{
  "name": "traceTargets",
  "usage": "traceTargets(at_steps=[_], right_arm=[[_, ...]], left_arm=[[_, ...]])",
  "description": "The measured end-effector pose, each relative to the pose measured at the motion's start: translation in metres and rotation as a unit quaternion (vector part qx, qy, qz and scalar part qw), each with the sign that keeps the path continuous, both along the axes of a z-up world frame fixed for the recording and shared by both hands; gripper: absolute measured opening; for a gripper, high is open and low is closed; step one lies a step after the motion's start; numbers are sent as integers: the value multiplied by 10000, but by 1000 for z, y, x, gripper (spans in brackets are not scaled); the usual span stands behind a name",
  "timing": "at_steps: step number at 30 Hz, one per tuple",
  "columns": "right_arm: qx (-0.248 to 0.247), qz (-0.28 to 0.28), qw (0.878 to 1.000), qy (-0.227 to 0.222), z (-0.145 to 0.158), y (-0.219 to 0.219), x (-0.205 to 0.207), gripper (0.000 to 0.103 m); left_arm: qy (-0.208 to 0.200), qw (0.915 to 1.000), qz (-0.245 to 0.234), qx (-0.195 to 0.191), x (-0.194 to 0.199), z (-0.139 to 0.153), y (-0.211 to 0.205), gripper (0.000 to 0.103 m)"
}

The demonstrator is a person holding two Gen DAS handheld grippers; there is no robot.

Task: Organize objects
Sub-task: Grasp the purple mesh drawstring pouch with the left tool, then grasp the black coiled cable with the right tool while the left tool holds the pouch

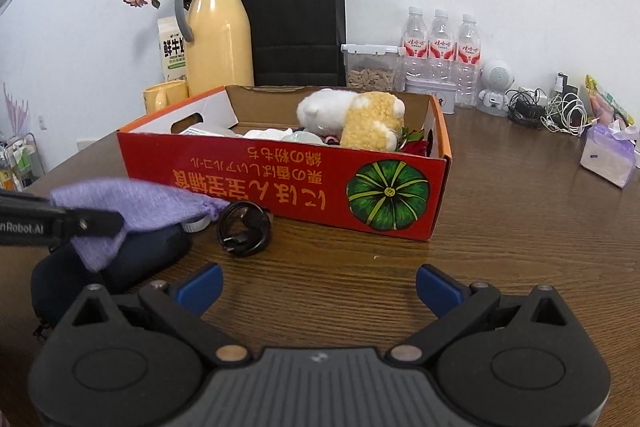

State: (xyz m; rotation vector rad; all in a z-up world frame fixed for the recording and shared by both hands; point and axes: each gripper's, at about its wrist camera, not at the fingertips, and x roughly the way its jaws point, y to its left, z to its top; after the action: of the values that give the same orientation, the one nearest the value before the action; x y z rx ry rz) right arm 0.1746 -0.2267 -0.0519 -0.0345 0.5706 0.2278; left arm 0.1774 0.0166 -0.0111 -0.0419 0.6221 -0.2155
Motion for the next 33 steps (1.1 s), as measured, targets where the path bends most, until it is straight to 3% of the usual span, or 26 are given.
traceTargets(at_steps=[10, 22, 29, 33], right_arm=[[-131, 91, 9999, 38, 0, 9, 2, 103], [-478, 335, 9982, 134, 8, 41, 40, 102], [-451, 444, 9974, 337, 3, 58, 65, 88], [-424, 602, 9962, 475, -5, 64, 69, 73]], left_arm=[[-661, 9974, 270, -111, -20, 25, 27, 11], [-659, 9954, 639, -288, -24, 18, 62, 11], [-621, 9953, 639, -380, -23, 12, 68, 11], [-571, 9956, 605, -437, -20, 8, 70, 11]])
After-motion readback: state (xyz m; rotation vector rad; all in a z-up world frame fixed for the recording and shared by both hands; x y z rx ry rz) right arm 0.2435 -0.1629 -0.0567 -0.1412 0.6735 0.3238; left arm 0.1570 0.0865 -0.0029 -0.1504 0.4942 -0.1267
